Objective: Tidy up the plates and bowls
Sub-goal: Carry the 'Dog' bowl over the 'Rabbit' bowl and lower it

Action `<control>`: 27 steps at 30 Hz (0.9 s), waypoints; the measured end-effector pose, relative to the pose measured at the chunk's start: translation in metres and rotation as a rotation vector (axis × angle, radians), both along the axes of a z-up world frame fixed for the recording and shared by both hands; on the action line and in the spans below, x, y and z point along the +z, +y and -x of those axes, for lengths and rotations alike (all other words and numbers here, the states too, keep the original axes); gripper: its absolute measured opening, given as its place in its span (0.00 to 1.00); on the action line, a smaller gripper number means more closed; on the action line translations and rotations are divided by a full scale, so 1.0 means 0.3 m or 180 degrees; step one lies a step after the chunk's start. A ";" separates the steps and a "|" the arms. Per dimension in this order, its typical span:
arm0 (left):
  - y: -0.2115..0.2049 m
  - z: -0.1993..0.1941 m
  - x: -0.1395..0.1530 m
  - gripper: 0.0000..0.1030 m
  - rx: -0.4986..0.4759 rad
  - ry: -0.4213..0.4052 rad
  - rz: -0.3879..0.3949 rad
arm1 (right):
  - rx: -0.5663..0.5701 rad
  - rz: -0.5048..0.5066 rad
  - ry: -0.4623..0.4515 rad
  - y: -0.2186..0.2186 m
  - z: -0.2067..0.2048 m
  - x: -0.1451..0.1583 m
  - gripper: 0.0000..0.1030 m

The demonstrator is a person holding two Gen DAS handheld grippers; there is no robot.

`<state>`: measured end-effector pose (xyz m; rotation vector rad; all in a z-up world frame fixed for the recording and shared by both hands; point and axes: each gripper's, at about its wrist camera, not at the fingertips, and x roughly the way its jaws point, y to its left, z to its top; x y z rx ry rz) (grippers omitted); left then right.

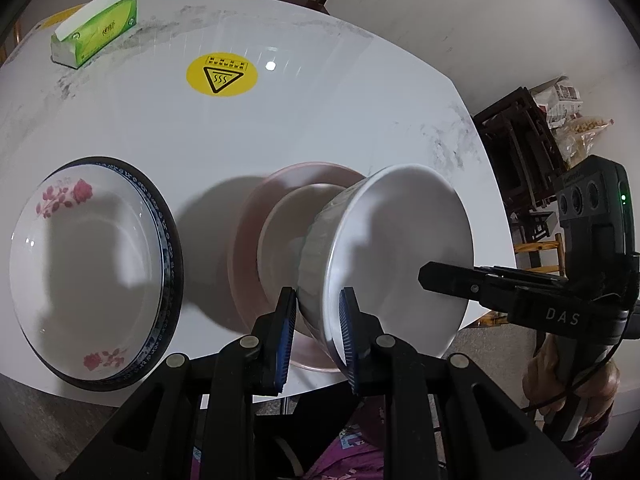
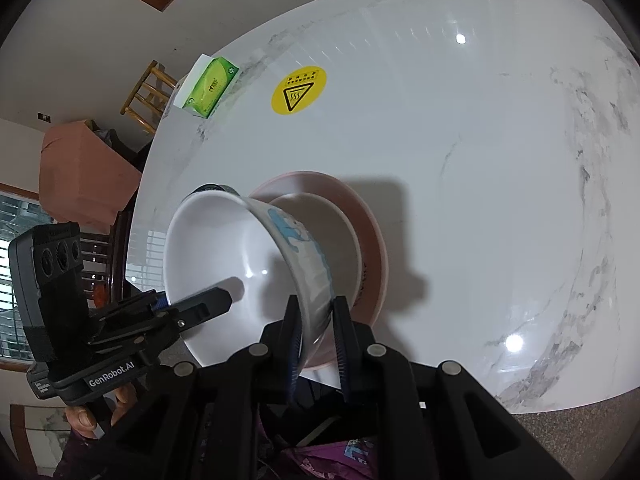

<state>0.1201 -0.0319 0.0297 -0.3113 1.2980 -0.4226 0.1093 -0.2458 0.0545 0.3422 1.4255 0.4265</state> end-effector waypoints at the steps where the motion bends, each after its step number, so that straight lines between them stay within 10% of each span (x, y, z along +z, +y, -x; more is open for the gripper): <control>1: 0.001 -0.009 -0.006 0.18 -0.0002 0.0010 -0.0003 | -0.0003 -0.0003 0.0015 0.006 -0.006 -0.007 0.15; 27: 0.000 -0.030 -0.037 0.18 0.0004 0.0088 -0.0037 | 0.0007 0.0035 0.0158 0.013 -0.031 -0.044 0.15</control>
